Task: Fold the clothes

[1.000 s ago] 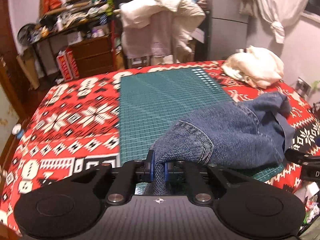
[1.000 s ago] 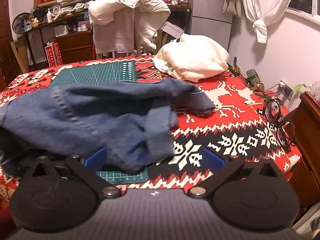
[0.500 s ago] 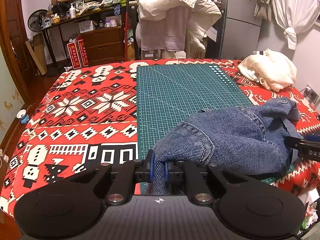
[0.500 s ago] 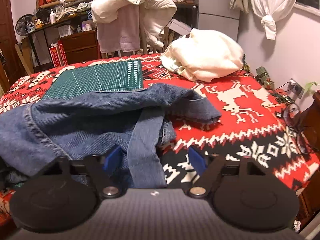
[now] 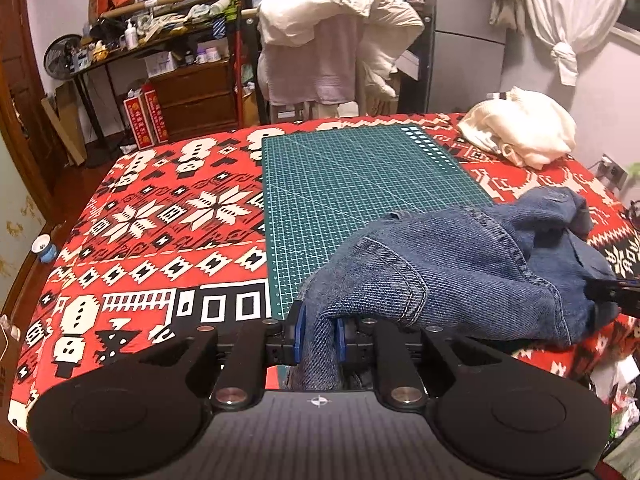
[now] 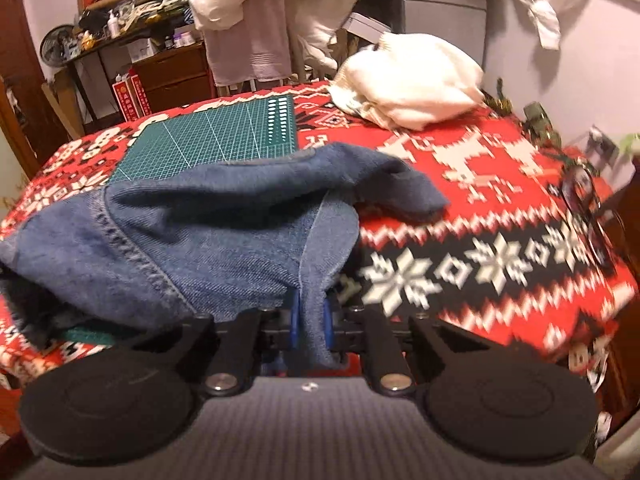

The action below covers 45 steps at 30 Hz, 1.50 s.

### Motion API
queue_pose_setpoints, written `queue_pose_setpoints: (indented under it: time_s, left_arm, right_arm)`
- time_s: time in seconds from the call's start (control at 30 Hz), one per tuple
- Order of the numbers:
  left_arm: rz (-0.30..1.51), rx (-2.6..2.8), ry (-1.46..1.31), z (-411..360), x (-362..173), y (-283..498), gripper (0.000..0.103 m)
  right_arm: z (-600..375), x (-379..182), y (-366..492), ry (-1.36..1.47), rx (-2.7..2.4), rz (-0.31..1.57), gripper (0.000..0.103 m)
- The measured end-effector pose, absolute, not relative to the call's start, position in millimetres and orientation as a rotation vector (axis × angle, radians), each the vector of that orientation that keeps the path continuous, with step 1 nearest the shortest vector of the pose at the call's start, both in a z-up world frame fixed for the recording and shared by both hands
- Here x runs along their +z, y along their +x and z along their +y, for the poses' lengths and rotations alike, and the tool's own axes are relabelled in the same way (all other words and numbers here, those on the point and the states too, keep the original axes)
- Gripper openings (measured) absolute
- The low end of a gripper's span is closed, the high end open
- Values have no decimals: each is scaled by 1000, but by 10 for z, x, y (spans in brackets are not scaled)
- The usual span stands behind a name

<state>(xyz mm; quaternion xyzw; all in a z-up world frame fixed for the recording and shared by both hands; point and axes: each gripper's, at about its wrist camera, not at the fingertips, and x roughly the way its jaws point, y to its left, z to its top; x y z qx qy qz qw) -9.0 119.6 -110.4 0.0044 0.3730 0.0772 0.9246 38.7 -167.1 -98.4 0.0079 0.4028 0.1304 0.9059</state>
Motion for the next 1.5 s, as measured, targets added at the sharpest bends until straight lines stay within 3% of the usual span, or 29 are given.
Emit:
queue_pose_setpoints:
  time_s: [0.33,0.57,0.67,0.97,1.1,1.3,1.5]
  left_arm:
    - [750,138,37,1099,-1018,-238,19]
    - [741,93,-9,1070,-900,-324,36]
    - [718,74,-7,1024,-838,-359,38]
    - [716,-54,63,620,-811,-195,40]
    - [702,-121,127,314,-802,-54,47]
    - [663,-185,267,-149,-786,269,63]
    - [705,-199,418,-460,-899,729,63]
  right_arm:
    - [-1759,-799,33,55,320,782,11]
    - [-1573,-637,82,60,367,733,11]
    - [-1554,-730,126,62,345,761,13]
    - [-1903,-857,80,104,243,775,42]
    - [-2089,-875,55,116,202,767,56]
    - [-2328,-890,32,151,160,759,60]
    - [-2470,-919,46,189,144,766,61]
